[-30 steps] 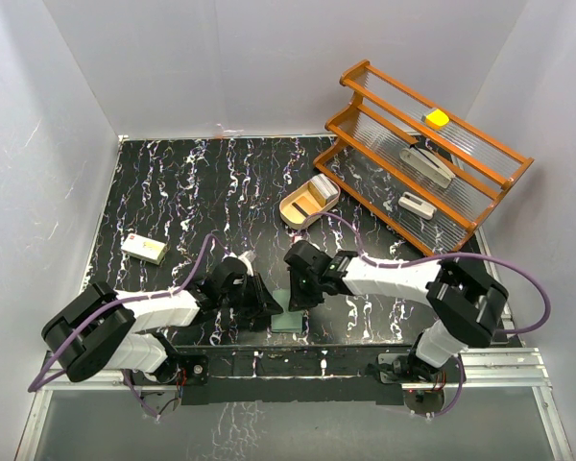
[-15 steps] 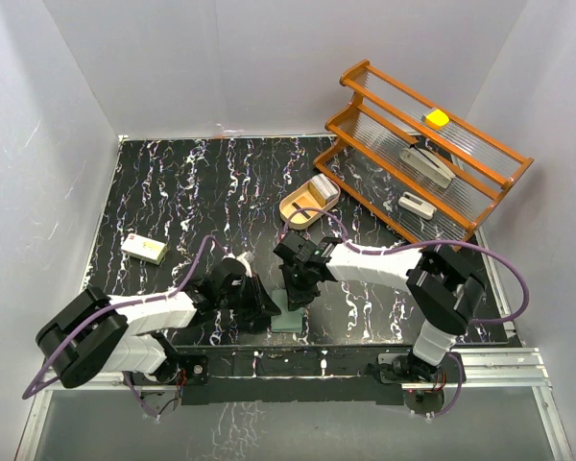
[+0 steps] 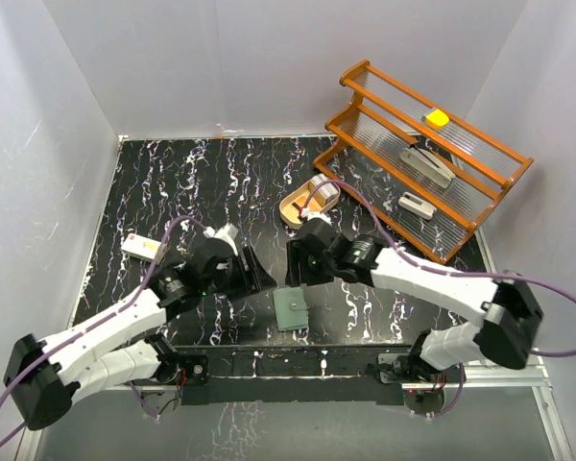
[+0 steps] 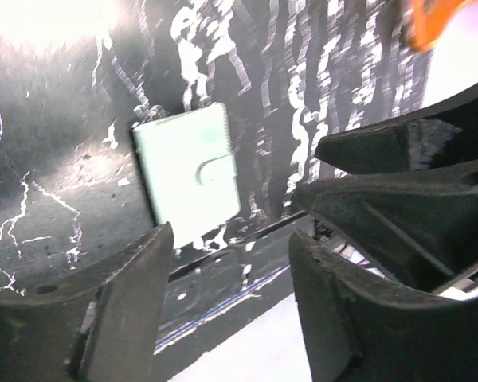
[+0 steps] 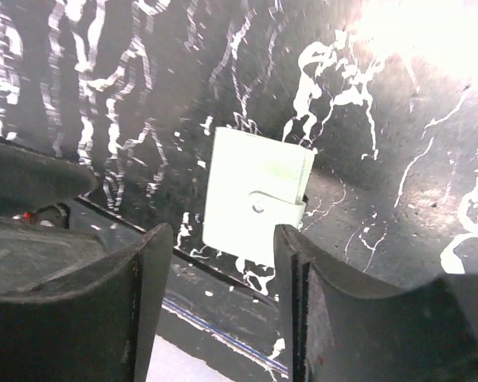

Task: Put the credit cards into the card holder
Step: Reset both arms

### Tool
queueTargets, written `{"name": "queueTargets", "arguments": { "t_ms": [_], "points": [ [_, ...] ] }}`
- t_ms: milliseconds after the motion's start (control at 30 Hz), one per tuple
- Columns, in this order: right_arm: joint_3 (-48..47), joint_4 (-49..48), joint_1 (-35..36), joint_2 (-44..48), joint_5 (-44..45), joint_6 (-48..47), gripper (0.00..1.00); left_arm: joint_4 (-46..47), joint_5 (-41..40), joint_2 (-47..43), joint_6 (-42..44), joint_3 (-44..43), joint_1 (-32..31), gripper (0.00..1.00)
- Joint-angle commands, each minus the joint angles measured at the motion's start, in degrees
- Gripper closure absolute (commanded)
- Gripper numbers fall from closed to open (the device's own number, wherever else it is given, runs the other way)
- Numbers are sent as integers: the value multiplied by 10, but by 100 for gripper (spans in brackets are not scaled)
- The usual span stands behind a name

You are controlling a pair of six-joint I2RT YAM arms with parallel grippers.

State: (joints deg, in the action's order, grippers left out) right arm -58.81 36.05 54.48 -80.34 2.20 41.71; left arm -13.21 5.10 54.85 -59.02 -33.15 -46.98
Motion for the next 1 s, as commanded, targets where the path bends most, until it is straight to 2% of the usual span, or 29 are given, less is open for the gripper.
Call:
{"name": "queueTargets", "arguments": {
  "t_ms": [0, 33, 67, 100, 167, 300, 467, 533, 600, 733, 967],
  "points": [
    [-53, 12, -1, 87, 66, -5, 40, -160, -88, -50, 47, -120, -1, 37],
    [-64, 18, -1, 104, 74, -6, 32, -184, -101, -55, 55, -146, -1, 14],
    [-74, 22, -1, 123, 80, -10, 25, -207, -112, -59, 66, -176, -1, 3],
    [-82, 24, -1, 140, 87, -12, 17, -227, -122, -61, 76, -202, -1, 2],
    [-102, 33, -1, 171, 107, -13, 2, -262, -129, -60, 92, -260, 0, 1],
    [-149, 59, -1, 210, 135, -12, 2, -306, -131, -56, 121, -356, 0, 1],
    [-172, 62, -1, 250, 144, 6, 2, -288, -107, -64, 170, -420, 0, 1],
    [-167, 50, -1, 268, 145, 11, 2, -278, -100, -70, 187, -428, -1, 1],
    [-162, 42, -1, 280, 143, 19, 2, -285, -111, -74, 168, -425, 0, 1],
    [-144, 33, -1, 301, 141, 45, 2, -271, -112, -95, 150, -385, 0, 1],
    [-104, 23, -1, 322, 145, 64, 2, -260, -184, -143, 136, -339, -1, 1]
  ]
}}
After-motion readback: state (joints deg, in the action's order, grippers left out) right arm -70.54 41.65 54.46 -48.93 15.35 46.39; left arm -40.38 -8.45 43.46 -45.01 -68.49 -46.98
